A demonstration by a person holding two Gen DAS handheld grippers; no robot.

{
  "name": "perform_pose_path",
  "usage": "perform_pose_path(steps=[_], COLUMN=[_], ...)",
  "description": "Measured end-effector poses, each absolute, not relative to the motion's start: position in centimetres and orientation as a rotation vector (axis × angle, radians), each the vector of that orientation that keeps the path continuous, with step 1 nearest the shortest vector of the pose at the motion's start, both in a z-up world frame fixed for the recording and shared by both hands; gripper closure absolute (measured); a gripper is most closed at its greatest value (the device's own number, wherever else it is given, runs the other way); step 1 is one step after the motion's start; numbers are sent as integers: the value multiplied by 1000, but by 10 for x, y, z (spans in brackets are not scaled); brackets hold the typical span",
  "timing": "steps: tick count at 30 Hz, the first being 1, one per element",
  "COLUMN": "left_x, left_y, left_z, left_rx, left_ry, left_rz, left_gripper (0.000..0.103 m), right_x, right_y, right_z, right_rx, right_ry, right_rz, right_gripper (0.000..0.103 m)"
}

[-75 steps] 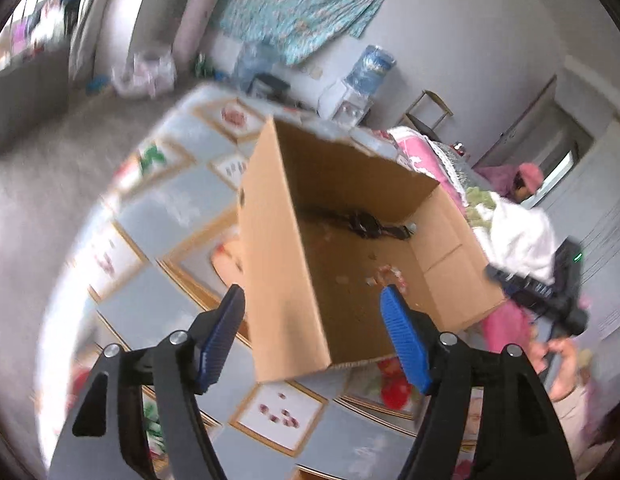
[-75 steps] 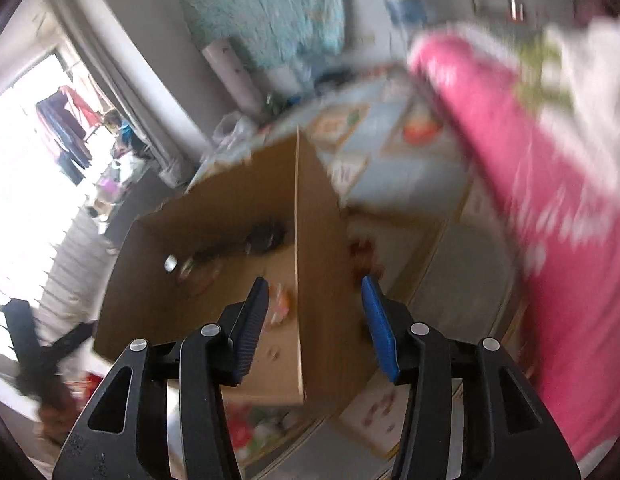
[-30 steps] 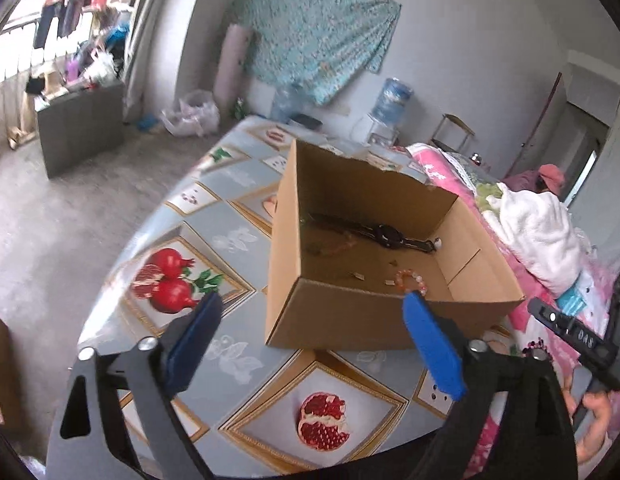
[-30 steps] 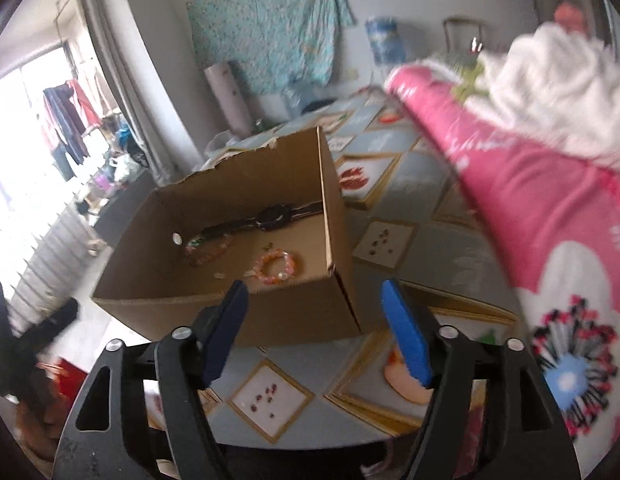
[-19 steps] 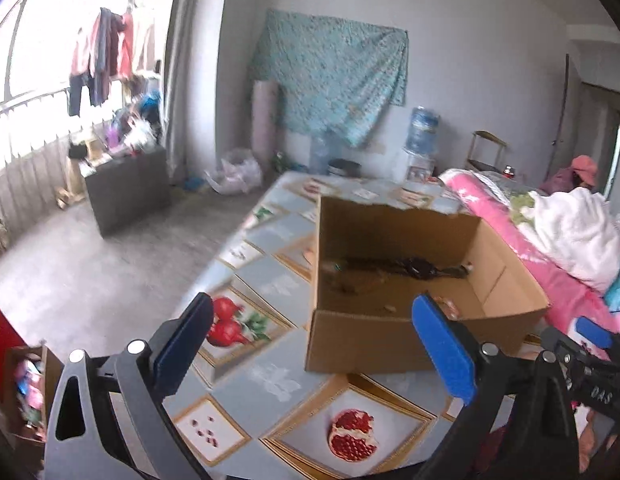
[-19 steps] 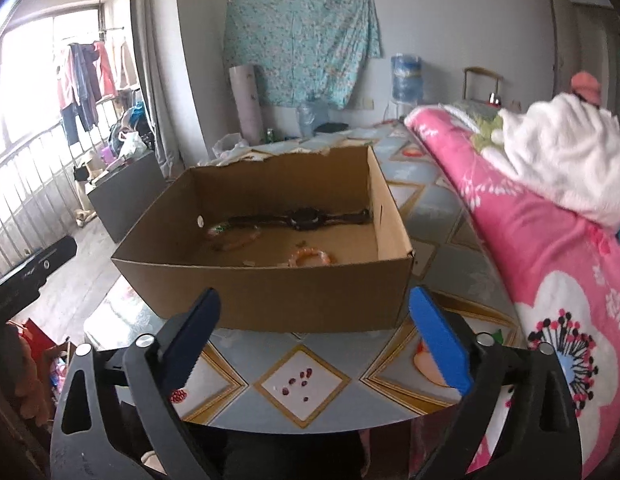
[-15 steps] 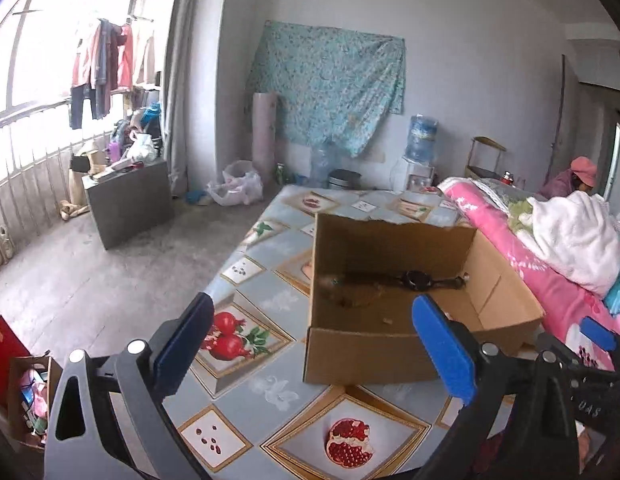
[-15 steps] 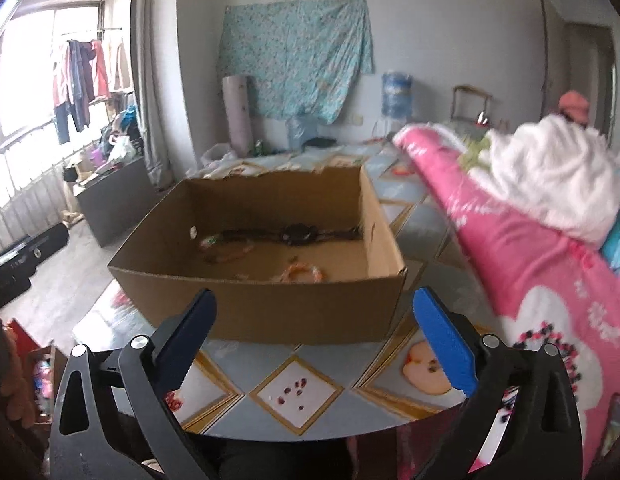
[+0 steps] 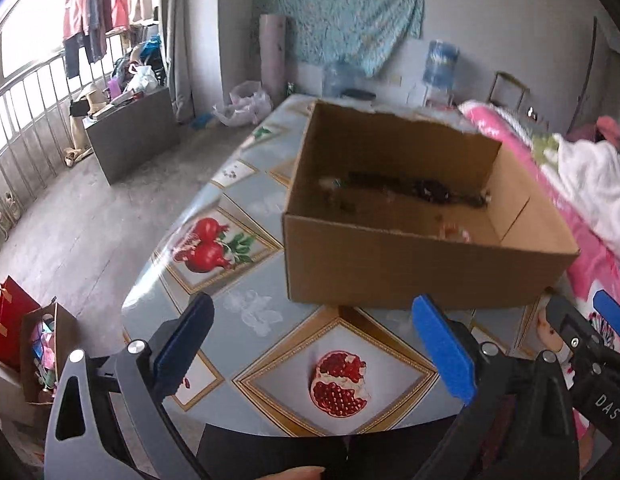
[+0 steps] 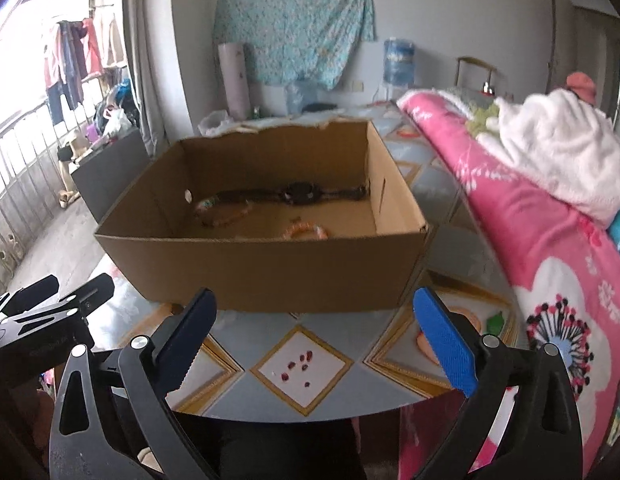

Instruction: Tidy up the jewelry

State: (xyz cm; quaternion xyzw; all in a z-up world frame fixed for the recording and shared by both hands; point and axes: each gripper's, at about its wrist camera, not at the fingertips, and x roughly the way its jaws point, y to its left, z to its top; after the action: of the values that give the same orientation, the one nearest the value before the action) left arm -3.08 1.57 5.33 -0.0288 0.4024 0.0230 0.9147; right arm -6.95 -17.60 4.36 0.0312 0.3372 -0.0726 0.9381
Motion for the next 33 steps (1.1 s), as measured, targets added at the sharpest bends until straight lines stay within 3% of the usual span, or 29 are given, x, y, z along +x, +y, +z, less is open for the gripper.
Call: perform_pose_path(steps=[33], left_x=[-18], left_y=[-2], left_z=[33], left_rx=[-3], left_ry=[945], left_rz=[30], left_gripper=[5], right_x=[-52], right_y=[-181], right_z=[28], right_rx=[89], right_ry=[781], right_rz=[-121], right_gripper=[8])
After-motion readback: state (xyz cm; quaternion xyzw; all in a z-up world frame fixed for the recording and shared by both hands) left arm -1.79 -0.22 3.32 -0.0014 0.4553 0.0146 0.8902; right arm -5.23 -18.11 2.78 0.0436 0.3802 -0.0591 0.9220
